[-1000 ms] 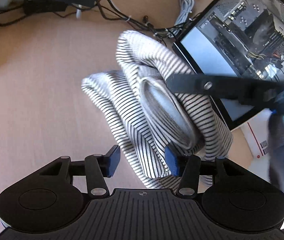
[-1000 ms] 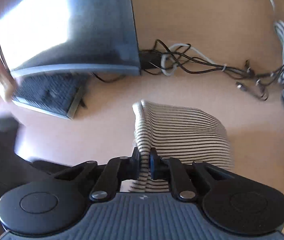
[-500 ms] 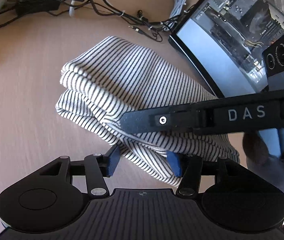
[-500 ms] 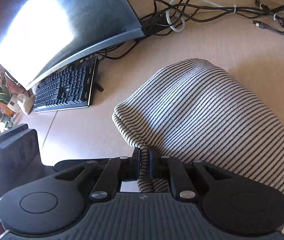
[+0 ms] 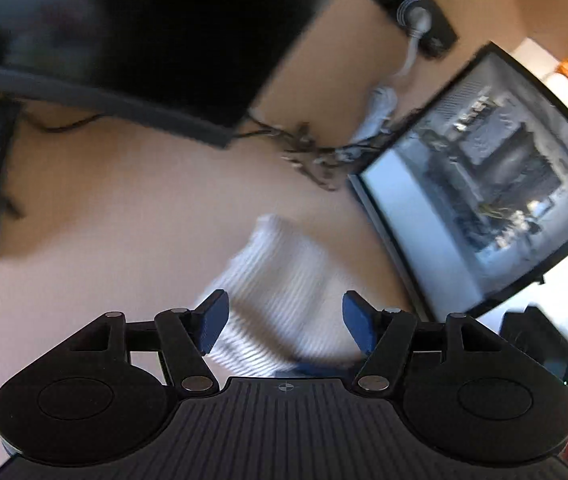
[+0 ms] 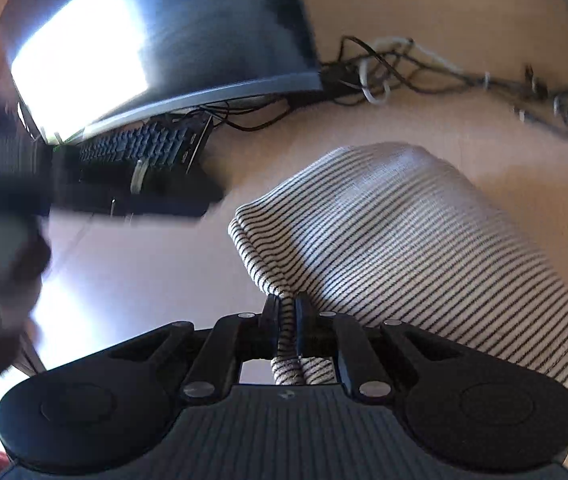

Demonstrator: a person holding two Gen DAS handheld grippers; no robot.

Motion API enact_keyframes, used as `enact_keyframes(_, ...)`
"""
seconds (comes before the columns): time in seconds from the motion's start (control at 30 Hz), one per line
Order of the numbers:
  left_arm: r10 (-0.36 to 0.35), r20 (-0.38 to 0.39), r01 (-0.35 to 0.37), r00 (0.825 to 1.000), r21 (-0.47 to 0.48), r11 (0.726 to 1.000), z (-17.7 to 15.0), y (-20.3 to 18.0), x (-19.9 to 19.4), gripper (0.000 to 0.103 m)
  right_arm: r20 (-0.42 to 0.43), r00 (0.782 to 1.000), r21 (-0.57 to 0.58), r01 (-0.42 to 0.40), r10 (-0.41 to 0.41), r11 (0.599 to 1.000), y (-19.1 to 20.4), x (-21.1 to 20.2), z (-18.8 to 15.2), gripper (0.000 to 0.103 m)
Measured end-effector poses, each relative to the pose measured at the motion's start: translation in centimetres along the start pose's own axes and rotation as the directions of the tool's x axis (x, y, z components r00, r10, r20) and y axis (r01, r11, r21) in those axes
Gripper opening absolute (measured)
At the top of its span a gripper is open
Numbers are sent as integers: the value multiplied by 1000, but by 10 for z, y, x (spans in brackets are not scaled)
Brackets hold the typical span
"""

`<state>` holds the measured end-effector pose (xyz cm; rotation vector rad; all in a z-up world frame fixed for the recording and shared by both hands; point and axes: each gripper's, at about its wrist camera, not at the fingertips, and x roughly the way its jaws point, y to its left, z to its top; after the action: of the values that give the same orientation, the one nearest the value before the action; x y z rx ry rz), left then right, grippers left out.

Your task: Fold clothes

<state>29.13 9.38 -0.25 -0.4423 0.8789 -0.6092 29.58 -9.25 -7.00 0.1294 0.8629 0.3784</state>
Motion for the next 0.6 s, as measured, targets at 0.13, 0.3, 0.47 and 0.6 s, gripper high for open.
enact_keyframes(0.13,19,-84,-17,996,28,999,-2,-13,40,67,25,999,-74,47,-45,996,10,-5,-3,6)
enact_keyframes(0.3,43,-113,-34,993,84,996,-4,-15,52,68,37,996,-161,87,-82,983,14,-31,-2,22)
enact_keyframes(0.47,44,-117,-33,992,87,996,-7,-10,51,69,105,983,-210,173,-153,962,5,-76,1,50)
enact_keyframes(0.6,47,-116,-36,992,95,995,-8,-11,55,69,104,965,-187,257,-241,948,-15,-71,-4,50)
